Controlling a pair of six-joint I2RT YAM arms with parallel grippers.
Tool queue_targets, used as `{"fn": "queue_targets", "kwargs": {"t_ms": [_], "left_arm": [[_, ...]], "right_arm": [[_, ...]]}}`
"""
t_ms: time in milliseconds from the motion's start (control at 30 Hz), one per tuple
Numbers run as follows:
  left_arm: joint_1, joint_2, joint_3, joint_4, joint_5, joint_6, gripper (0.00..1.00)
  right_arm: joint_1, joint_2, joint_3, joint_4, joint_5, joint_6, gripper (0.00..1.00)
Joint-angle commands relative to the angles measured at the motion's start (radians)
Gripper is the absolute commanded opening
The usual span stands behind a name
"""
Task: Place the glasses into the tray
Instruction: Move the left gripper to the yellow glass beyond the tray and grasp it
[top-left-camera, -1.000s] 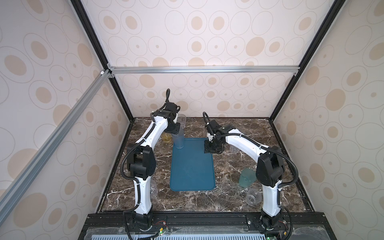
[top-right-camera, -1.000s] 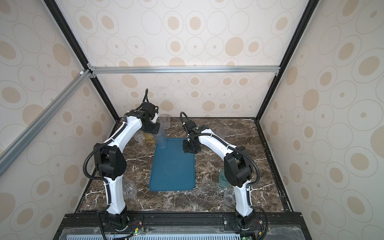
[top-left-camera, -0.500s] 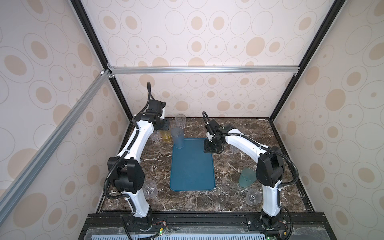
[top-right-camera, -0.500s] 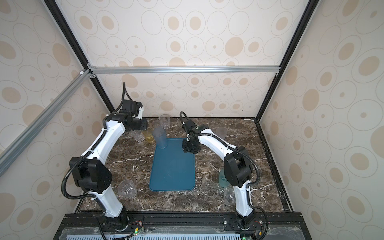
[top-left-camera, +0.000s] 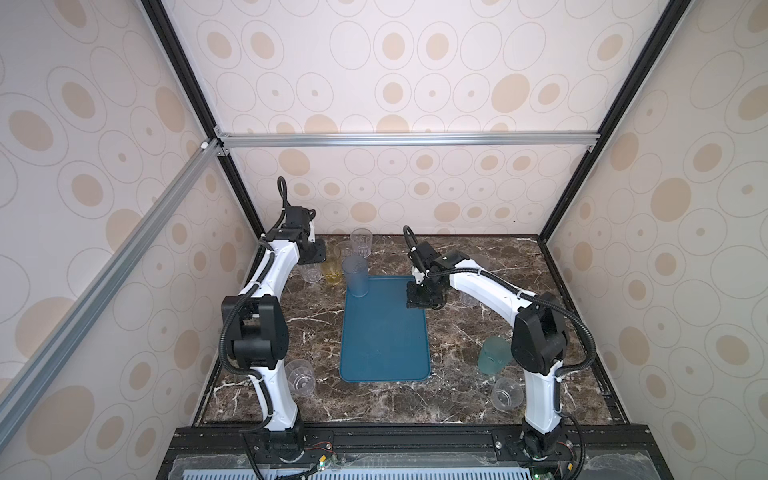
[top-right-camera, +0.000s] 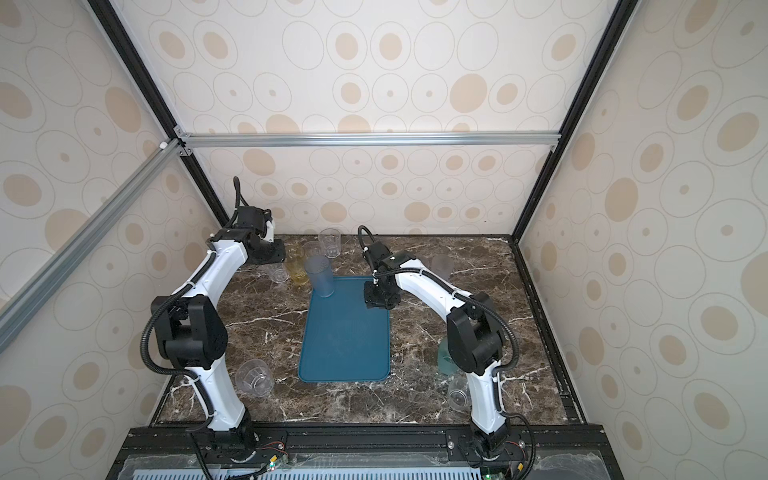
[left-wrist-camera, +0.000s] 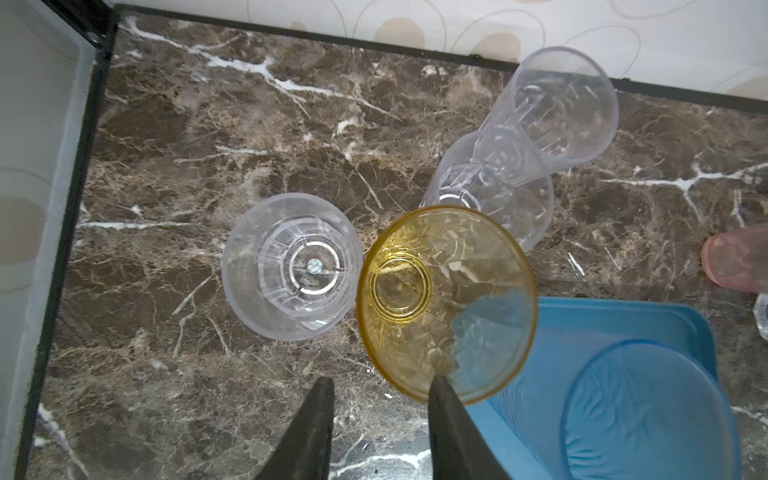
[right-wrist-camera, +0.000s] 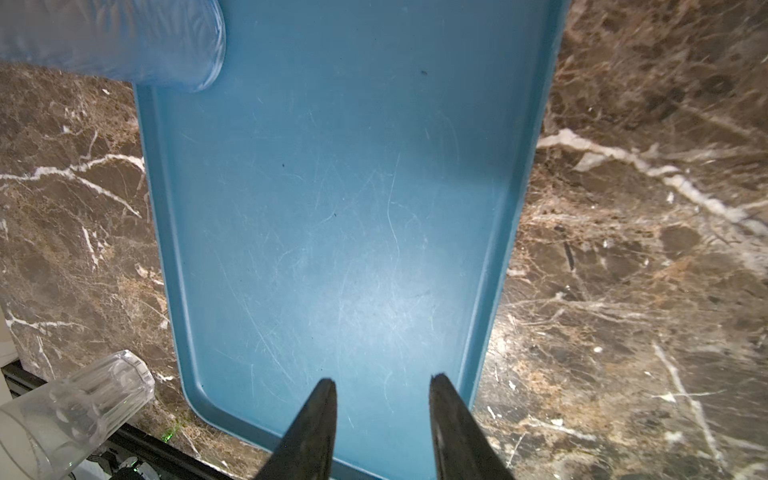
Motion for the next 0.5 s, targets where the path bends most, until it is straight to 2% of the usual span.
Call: {"fn": "queue_targets", "kwargs": {"t_ms": [0, 200, 467], "left_arm": [[0.004, 0.037, 0.054, -0.003, -0.016, -0.004, 0.36], [0.004, 0.073, 0.064, 0.01, -0.026, -0.01, 0.26], [0.004, 0.096, 0.084, 0.003, -0.032, -0.019, 0.08]], "right_arm": [[0.009, -0.012, -0.011, -0.008, 0.008, 0.008, 0.4], [0.01, -0.013, -0.017, -0.007, 0.011, 0.01, 0.4], [0.009, -0.007, -0.014, -0.007, 0.009, 0.013, 0.4]]}}
